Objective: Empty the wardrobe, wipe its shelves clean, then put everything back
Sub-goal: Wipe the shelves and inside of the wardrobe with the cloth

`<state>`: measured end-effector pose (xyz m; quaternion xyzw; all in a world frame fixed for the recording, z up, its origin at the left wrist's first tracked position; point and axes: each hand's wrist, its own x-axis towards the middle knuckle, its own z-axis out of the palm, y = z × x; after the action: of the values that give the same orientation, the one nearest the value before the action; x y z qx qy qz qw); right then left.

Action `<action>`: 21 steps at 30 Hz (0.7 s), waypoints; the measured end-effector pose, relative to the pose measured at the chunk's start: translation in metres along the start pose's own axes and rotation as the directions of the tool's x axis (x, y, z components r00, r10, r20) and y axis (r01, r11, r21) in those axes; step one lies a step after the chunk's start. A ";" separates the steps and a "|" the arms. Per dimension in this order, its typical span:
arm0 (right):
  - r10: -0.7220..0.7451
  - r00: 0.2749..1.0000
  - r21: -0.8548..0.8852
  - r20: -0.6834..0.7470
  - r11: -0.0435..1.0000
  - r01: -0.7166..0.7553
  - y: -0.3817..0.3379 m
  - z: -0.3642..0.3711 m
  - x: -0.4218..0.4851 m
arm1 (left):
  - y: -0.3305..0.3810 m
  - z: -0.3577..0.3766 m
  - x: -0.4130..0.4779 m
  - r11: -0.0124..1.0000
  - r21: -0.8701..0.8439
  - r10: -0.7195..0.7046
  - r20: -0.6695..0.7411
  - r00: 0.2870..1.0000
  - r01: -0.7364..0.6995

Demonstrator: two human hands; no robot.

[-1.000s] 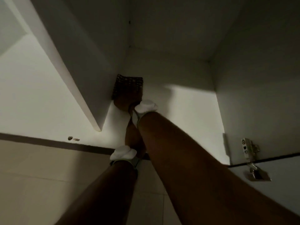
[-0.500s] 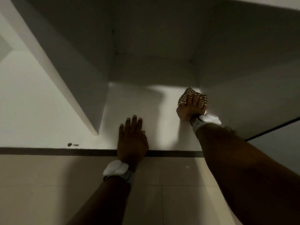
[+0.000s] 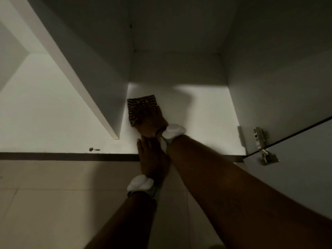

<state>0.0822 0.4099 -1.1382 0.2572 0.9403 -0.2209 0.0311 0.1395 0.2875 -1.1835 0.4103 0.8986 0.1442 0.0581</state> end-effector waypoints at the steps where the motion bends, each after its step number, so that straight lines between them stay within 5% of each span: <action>1: 0.016 0.999 -0.012 -0.038 1.000 -0.017 0.028 -0.015 -0.015 | 0.008 -0.004 0.001 1.000 -0.001 0.004 -0.044 0.999 -0.004; 3: 0.142 0.968 -0.058 -0.209 0.986 -0.157 0.082 -0.022 -0.049 | 0.016 -0.011 0.004 1.000 -0.002 -0.024 -0.130 0.991 0.024; 6: 0.496 0.783 -0.025 -0.377 0.839 -0.543 0.164 -0.040 -0.121 | 0.013 -0.007 0.001 1.000 -0.008 -0.027 -0.119 0.992 0.026; 9: 0.612 0.735 -0.032 -0.294 0.762 -0.647 0.194 -0.052 -0.152 | 0.015 -0.009 0.001 0.999 -0.016 -0.041 -0.112 0.993 0.039; 13: 0.749 0.604 0.116 -0.273 0.649 -0.752 0.137 -0.037 -0.113 | 0.002 -0.021 -0.009 0.997 -0.076 -0.026 -0.027 0.999 0.024; 15: 0.679 0.692 0.129 -0.247 0.730 -0.671 0.093 -0.024 -0.088 | -0.009 -0.023 -0.026 0.992 -0.128 0.001 -0.024 1.000 -0.004; 18: 0.359 0.905 -0.003 -0.229 0.929 -0.369 0.004 0.008 -0.064 | -0.021 -0.033 -0.061 0.977 -0.215 0.002 0.016 1.000 0.002; 21: 0.152 0.985 -0.053 -0.077 0.986 -0.156 -0.070 0.039 -0.057 | -0.018 -0.058 -0.082 0.869 -0.465 -0.117 0.133 0.984 0.166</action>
<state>0.0940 0.3122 -1.1358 0.3358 0.9242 -0.1808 0.0215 0.1673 0.2024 -1.1355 0.3234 0.8594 0.3344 0.2122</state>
